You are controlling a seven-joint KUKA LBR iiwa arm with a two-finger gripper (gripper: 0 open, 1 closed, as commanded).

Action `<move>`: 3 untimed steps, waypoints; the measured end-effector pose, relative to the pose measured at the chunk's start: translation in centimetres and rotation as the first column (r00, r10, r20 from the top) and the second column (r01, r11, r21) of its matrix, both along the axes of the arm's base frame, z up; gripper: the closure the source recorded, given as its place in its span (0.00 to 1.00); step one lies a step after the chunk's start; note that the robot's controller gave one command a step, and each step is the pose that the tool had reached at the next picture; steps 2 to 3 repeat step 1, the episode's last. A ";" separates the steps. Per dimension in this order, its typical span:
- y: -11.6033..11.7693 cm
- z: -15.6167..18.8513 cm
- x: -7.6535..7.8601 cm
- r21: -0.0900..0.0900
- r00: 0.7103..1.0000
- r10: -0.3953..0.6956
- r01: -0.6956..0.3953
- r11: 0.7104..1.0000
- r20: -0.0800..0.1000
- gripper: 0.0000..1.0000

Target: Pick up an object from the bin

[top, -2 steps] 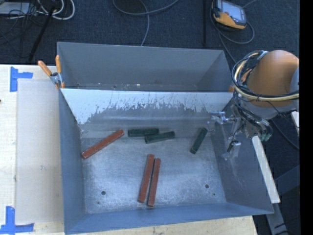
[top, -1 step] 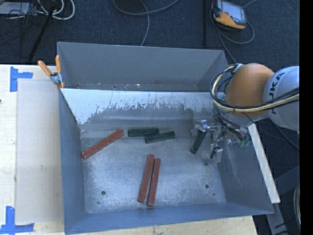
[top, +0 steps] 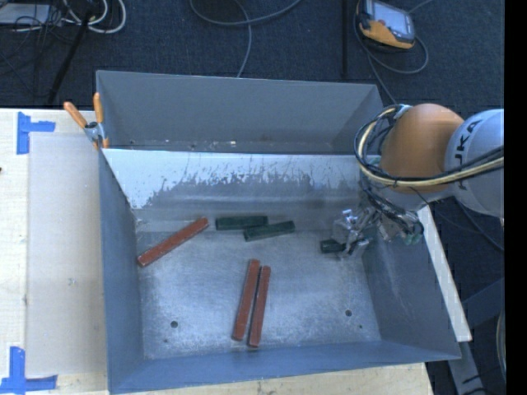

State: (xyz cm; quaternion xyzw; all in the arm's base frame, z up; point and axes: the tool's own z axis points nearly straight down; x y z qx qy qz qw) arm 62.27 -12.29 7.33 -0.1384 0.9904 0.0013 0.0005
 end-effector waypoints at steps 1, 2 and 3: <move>3.4 15.3 -3.2 -0.003 1.000 -0.021 0.021 1.000 0.009 1.00; 3.4 15.3 -3.2 -0.003 1.000 -0.021 0.021 1.000 0.009 1.00; 3.4 15.3 -3.2 -0.003 1.000 -0.021 0.021 1.000 0.009 1.00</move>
Offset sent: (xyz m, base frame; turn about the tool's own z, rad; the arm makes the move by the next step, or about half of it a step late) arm -0.0344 0.0339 0.1488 0.0224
